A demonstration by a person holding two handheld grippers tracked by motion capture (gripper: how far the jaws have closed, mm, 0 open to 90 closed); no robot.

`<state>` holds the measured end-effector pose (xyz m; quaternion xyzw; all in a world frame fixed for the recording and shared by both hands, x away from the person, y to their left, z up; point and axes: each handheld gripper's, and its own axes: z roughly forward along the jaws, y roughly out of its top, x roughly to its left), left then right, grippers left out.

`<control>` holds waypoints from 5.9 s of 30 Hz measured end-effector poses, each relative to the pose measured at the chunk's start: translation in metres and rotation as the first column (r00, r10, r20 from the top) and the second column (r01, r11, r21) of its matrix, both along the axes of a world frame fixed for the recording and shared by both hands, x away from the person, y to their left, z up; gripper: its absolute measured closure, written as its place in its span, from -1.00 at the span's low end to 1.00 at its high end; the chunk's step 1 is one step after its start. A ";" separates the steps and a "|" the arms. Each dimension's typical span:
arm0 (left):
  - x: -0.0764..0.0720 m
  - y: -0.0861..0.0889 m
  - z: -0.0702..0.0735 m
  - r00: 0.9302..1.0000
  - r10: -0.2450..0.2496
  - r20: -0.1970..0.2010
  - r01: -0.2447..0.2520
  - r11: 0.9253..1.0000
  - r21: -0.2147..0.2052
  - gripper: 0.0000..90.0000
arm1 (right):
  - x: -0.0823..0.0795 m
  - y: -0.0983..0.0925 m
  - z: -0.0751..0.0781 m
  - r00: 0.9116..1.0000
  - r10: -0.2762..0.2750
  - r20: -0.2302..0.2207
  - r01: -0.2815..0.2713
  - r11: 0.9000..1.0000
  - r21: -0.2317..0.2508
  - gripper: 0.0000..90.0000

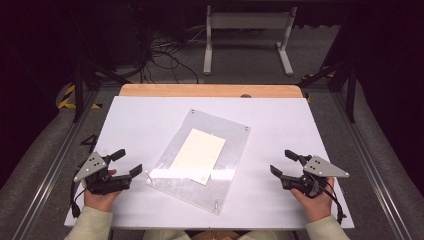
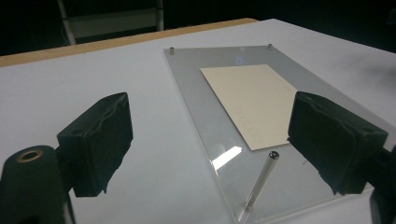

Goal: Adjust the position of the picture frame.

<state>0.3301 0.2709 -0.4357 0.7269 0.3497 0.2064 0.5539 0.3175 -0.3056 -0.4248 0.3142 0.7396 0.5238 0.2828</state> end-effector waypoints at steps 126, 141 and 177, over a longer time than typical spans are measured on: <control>-0.007 -0.123 0.015 0.890 -0.411 -0.195 0.445 0.876 0.184 -0.26 | -0.003 -0.001 -0.008 0.998 0.054 -0.034 -0.054 0.999 0.002 -0.10; -0.003 -0.141 -0.005 0.893 -0.352 -0.281 0.435 0.836 0.335 0.86 | -0.002 0.002 -0.010 0.993 0.103 -0.061 -0.102 0.995 0.020 0.16; -0.012 -0.077 0.002 0.960 -0.147 -0.240 0.203 0.952 0.229 0.17 | 0.052 0.047 0.022 0.956 0.176 -0.236 -0.201 0.976 -0.086 0.60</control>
